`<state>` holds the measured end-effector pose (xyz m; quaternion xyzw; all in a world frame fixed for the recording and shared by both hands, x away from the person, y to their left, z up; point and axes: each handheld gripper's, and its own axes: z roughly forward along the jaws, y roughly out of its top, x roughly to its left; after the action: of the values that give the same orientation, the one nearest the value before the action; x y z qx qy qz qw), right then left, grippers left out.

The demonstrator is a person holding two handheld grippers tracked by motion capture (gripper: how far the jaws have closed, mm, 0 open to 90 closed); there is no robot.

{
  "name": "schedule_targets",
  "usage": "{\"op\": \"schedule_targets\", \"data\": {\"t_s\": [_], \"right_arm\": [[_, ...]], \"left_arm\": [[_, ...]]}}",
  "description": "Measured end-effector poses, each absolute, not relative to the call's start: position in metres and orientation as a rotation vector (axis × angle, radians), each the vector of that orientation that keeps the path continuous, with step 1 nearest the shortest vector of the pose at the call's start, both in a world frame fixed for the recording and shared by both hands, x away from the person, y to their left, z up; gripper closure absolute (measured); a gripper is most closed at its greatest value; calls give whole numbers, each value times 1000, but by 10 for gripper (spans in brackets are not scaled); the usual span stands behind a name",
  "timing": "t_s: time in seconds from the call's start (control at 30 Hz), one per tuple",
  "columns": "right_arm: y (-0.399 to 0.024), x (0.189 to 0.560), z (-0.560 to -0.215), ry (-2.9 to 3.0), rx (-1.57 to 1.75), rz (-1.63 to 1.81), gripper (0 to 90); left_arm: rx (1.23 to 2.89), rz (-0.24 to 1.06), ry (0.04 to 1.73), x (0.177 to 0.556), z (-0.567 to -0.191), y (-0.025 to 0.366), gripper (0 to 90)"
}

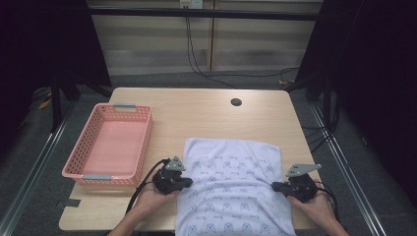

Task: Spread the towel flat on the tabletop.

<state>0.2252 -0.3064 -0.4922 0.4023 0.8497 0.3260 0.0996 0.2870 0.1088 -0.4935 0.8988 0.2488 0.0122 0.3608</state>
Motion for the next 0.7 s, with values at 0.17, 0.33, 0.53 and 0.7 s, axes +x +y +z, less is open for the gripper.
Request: {"op": "schedule_targets", "data": {"t_s": [0.17, 0.33, 0.53, 0.7], "right_arm": [[-308, 202, -490, 2550, 1187, 959, 819], [-317, 228, -481, 2404, 1224, 1038, 628], [-339, 301, -481, 2250, 1298, 978, 524], [-341, 326, -496, 2240, 1351, 903, 481]], "left_arm": [[2335, -8, 641, 293, -489, 99, 773], [2289, -8, 700, 316, -485, 95, 673], [2225, 31, 777, 347, -483, 88, 621], [2188, 83, 835, 368, -484, 89, 567]]}}
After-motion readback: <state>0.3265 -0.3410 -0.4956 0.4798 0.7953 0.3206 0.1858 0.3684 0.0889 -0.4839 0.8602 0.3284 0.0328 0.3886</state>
